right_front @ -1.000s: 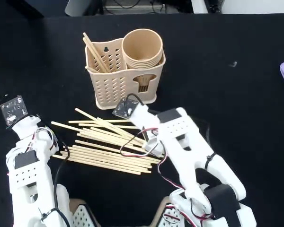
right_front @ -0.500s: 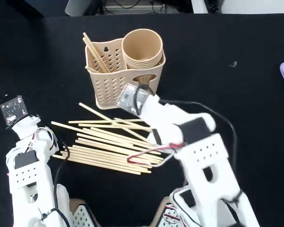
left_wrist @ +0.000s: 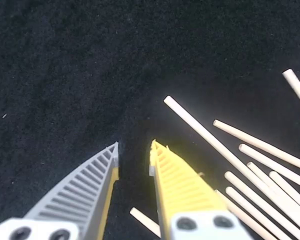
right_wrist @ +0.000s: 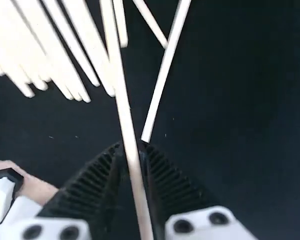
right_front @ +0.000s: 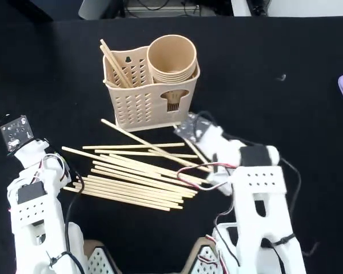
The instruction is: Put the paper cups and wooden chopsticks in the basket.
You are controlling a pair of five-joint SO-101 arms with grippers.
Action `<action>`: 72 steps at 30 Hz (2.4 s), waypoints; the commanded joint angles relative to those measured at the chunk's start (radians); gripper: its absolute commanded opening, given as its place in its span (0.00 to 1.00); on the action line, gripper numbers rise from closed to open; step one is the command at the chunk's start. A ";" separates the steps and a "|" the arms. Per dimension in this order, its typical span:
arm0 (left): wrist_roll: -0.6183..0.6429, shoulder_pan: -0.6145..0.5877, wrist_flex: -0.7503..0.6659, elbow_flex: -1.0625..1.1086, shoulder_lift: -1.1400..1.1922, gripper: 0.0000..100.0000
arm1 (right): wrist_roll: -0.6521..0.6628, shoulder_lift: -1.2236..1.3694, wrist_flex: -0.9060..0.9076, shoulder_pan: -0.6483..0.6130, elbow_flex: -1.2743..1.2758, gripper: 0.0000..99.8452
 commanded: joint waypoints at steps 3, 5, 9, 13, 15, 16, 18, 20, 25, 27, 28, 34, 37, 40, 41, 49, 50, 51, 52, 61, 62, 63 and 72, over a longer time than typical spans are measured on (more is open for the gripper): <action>0.011 0.012 -0.014 -0.008 -0.018 0.11 | -0.066 0.008 -0.100 -0.084 0.096 0.12; 0.011 0.012 -0.014 -0.008 -0.018 0.11 | -0.120 0.010 -0.143 -0.150 0.113 0.19; 0.011 0.012 -0.014 -0.007 -0.018 0.11 | -0.180 0.012 -0.278 -0.199 0.157 0.21; 0.011 0.012 -0.014 -0.007 -0.018 0.11 | -0.247 0.012 -0.390 -0.244 0.229 0.23; 0.011 0.012 -0.014 -0.007 -0.018 0.11 | -0.322 0.012 -0.446 -0.269 0.255 0.28; 0.011 0.012 -0.014 -0.007 -0.018 0.11 | -0.351 0.012 -0.479 -0.270 0.263 0.29; 0.011 0.012 -0.014 -0.007 -0.018 0.11 | -0.368 0.012 -0.532 -0.272 0.272 0.29; 0.011 0.012 -0.014 -0.007 -0.018 0.11 | -0.356 0.018 -0.554 -0.273 0.274 0.28; 0.011 0.012 -0.014 -0.007 -0.018 0.11 | -0.356 0.157 -0.563 -0.305 0.265 0.25; 0.011 0.012 -0.014 -0.007 -0.018 0.11 | -0.342 0.243 -0.583 -0.299 0.239 0.25; 0.011 0.012 -0.014 -0.007 -0.018 0.11 | -0.331 0.285 -0.595 -0.292 0.220 0.25; 0.011 0.010 -0.014 -0.007 -0.018 0.11 | -0.282 0.469 -0.601 -0.180 0.067 0.21; 0.011 0.010 -0.014 -0.007 -0.018 0.11 | -0.230 0.503 -0.601 -0.121 0.036 0.14; 0.011 0.010 -0.014 -0.007 -0.018 0.11 | -0.199 0.487 -0.601 -0.057 0.036 0.10; 0.011 0.010 -0.014 -0.007 -0.018 0.11 | -0.192 0.481 -0.601 -0.041 0.036 0.10; 0.011 0.010 -0.014 -0.007 -0.018 0.11 | -0.161 0.483 -0.603 -0.021 0.039 0.21; 0.011 0.010 -0.014 -0.007 -0.018 0.11 | -0.161 0.484 -0.601 -0.021 0.039 0.21; 0.011 0.010 -0.014 -0.007 -0.018 0.11 | -0.161 0.484 -0.601 -0.021 0.039 0.20; 0.011 0.010 -0.014 -0.007 -0.018 0.11 | -0.161 0.484 -0.600 -0.021 0.041 0.20; 0.011 0.010 -0.014 -0.007 -0.018 0.11 | -0.077 0.679 -0.416 -0.018 -0.113 0.14; 0.011 0.010 -0.014 -0.007 -0.018 0.11 | -0.075 0.702 -0.408 -0.017 -0.131 0.09; 0.011 0.010 -0.014 -0.007 -0.018 0.11 | -0.075 0.710 -0.405 -0.017 -0.142 0.03; 0.011 0.010 -0.014 -0.007 -0.018 0.11 | -0.075 0.429 -0.215 -0.048 -0.148 0.01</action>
